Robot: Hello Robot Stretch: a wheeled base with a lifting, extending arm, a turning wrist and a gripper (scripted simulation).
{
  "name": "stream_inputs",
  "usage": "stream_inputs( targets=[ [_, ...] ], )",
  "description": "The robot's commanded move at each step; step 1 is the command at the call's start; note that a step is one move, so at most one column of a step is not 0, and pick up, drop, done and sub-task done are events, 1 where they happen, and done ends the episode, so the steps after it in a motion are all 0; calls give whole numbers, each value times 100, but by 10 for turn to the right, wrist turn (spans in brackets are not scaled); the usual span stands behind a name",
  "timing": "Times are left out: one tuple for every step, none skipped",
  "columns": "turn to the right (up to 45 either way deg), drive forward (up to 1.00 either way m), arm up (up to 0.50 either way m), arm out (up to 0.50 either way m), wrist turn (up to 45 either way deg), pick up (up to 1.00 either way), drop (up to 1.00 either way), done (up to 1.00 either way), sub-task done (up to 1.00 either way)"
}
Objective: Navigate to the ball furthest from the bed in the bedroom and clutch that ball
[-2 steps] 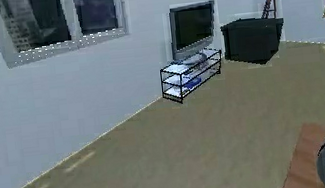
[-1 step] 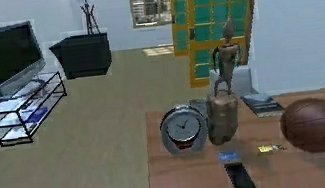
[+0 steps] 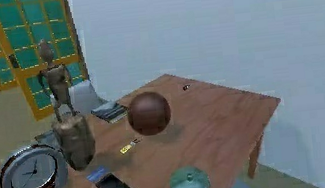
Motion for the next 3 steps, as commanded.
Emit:
stream_inputs(
  targets=[
    [420, 0, 0, 0, 0, 0, 0, 0, 0],
    [0, 10, 0, 0, 0, 0, 0, 0, 0],
    [-450, 0, 0, 0, 0, 0, 0, 0, 0]
  ],
)
